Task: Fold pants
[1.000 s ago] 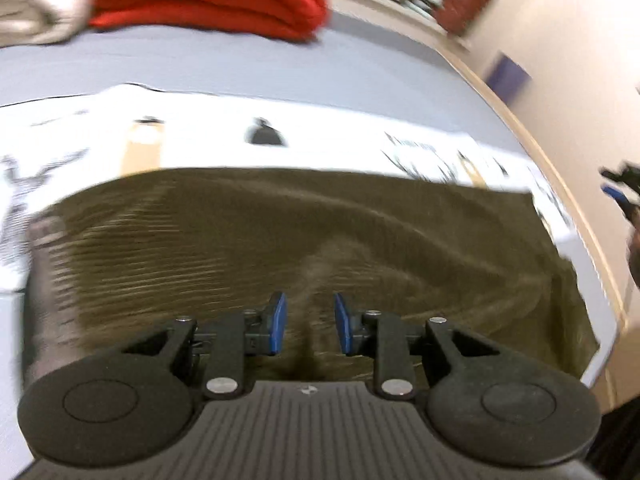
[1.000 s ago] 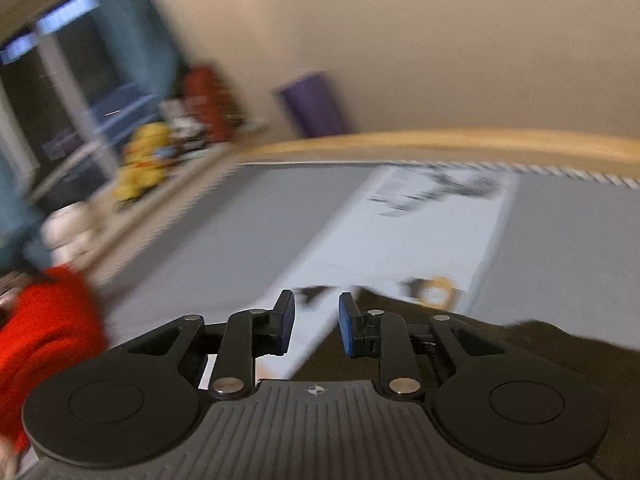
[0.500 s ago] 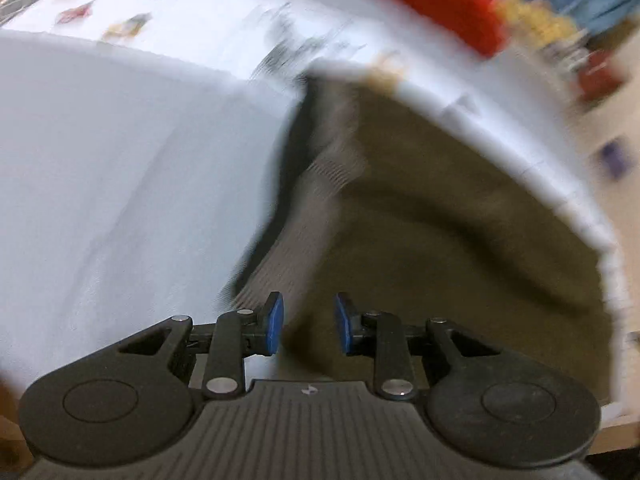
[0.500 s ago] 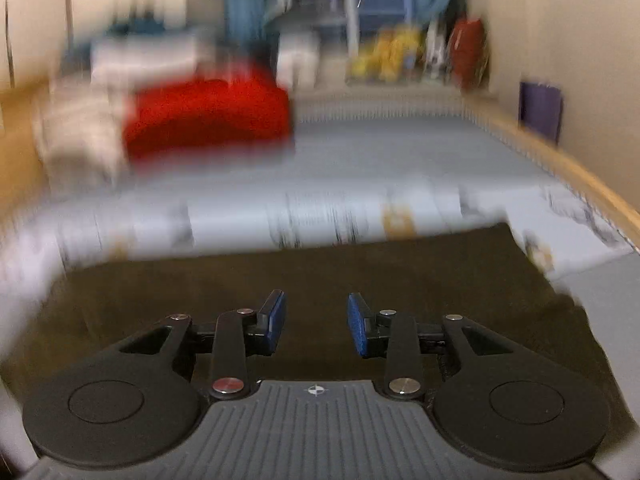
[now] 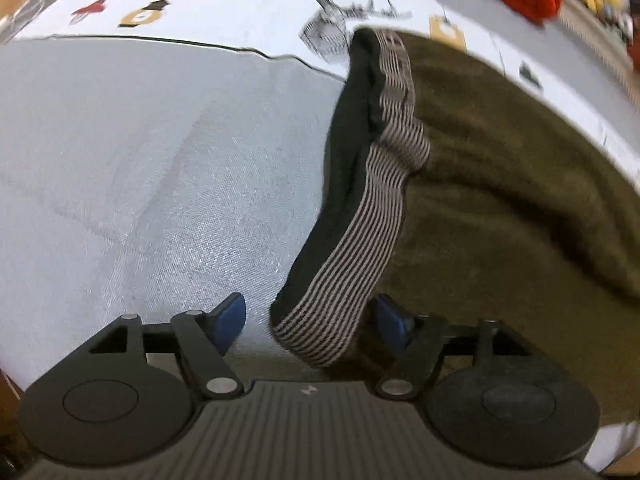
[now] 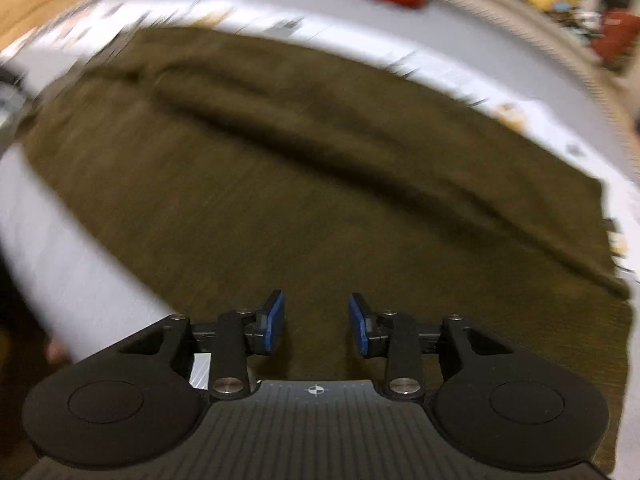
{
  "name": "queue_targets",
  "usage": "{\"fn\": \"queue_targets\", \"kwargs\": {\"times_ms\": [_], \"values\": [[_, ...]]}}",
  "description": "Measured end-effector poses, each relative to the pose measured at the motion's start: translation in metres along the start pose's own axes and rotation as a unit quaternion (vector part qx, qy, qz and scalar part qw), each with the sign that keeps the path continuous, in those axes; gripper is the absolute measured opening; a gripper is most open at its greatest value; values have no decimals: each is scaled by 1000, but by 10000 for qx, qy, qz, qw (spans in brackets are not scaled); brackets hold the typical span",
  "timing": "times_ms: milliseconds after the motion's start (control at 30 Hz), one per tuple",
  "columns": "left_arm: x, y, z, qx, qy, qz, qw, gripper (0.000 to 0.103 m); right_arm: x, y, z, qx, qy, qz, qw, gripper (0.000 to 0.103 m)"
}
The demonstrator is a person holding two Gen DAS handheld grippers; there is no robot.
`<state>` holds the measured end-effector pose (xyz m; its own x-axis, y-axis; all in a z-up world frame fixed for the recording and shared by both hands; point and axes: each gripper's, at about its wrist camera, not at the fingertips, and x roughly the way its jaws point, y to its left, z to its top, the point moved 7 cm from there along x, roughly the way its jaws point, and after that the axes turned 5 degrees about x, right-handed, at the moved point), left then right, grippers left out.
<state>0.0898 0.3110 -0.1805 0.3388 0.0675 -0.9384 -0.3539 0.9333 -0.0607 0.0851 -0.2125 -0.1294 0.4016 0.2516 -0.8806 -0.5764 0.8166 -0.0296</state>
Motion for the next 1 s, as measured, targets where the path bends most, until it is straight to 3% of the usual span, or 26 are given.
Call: {"fn": "queue_targets", "kwargs": {"times_ms": [67, 133, 200, 300, 467, 600, 700, 733, 867, 933, 1000], "values": [[5, 1, -2, 54, 29, -20, 10000, 74, 6, 12, -7, -226, 185, 101, 9995, 45], [5, -2, -5, 191, 40, -134, 9997, 54, 10, 18, -11, -299, 315, 142, 9990, 48], [2, -7, -6, 372, 20, -182, 9991, 41, 16, 19, -13, -331, 431, 134, 9984, 49], [-7, -3, -14, 524, 56, -170, 9985, 36, 20, 20, -15, -332, 539, 155, 9979, 50], [-23, 14, -29, 524, 95, -6, 9986, 37, 22, 17, -13, -425, 555, 298, 9971, 50], [-32, 9, -26, 737, -134, 36, 9972, 48, 21, 22, -15, -616, 507, 318, 9963, 50], [-45, 5, -18, 795, -494, 261, 9953, 48, 20, 20, -17, -582, 528, 461, 9958, 34], [-49, 1, -15, 792, -634, 218, 9946, 48, 19, 19, -18, -564, 532, 508, 9957, 25], [-57, -27, -3, 974, -937, -217, 9906, 48, 13, 13, -20, -338, 512, 739, 9954, 22], [-53, -43, -2, 1199, -878, -394, 9881, 48, 7, 6, -14, -72, 385, 850, 9956, 22], [-41, -55, -7, 1359, -573, -500, 9878, 48, -3, -4, -6, 241, 119, 905, 9955, 22]]}}
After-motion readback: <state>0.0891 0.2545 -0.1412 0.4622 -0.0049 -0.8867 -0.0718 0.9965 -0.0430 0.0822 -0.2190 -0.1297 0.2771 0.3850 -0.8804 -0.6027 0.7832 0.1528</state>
